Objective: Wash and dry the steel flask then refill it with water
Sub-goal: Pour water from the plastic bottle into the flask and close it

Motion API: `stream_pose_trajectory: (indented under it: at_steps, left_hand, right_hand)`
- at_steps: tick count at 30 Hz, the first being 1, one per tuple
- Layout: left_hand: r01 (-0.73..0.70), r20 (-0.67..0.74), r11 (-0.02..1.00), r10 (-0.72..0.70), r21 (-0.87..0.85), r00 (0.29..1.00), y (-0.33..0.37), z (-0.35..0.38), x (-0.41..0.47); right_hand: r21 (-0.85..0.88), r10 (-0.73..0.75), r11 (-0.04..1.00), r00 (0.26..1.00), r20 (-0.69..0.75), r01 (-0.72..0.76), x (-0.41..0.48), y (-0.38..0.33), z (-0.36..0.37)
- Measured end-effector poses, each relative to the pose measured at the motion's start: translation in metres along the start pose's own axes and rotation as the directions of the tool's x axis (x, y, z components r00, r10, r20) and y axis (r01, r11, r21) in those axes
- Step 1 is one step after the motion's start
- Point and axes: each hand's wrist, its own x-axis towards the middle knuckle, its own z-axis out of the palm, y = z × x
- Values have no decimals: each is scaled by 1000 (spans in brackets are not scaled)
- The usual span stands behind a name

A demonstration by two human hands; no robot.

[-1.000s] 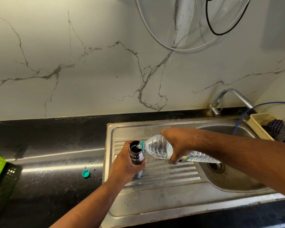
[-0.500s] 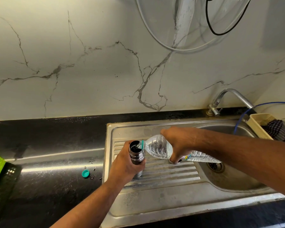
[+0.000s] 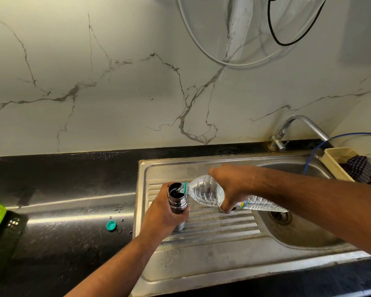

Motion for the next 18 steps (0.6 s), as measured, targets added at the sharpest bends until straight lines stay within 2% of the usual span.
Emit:
stream_pose_trajectory:
  at_steps: [18]
  left_hand:
    - [-8, 4, 1000, 8, -17, 1000, 0, 0, 0]
  right_hand:
    - [-35, -2, 999, 1000, 7, 3, 2, 0, -2]
